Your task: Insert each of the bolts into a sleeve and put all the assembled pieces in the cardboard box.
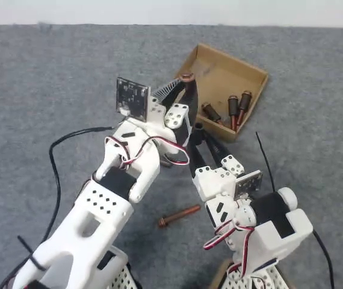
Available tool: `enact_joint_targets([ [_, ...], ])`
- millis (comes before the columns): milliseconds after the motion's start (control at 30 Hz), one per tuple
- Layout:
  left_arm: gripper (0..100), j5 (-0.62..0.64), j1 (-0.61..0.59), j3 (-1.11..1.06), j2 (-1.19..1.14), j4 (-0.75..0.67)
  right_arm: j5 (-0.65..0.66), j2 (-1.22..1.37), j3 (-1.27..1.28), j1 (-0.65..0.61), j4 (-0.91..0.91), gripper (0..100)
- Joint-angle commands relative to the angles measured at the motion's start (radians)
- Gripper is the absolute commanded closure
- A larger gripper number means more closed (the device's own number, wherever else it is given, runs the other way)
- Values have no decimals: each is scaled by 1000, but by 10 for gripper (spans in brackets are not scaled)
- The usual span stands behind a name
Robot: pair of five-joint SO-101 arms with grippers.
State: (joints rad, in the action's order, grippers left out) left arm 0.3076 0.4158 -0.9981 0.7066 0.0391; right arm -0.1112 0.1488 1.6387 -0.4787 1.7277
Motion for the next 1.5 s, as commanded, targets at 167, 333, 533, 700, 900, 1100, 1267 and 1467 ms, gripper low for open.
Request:
enact_joint_targets([
  [167,989,-11,64,-10,54,-61,-6,-41,31,-2,30,992],
  [333,989,-12,106,-45,54,-61,-6,-41,31,-2,30,992],
  [533,989,-12,95,-68,61,-61,-6,-41,31,-2,30,992],
  [700,989,-12,92,-67,61,-34,-6,-41,31,-2,30,992],
  [900,989,-12,86,-61,63,-17,-5,-39,31,-2,30,992],
  [1100,989,-12,57,-25,55,-17,-5,-39,31,-2,30,992],
  [1267,989,-11,51,-31,54,-12,-5,-39,31,-2,30,992],
  [1467,989,-11,77,-42,52,-11,-5,-39,31,-2,30,992],
])
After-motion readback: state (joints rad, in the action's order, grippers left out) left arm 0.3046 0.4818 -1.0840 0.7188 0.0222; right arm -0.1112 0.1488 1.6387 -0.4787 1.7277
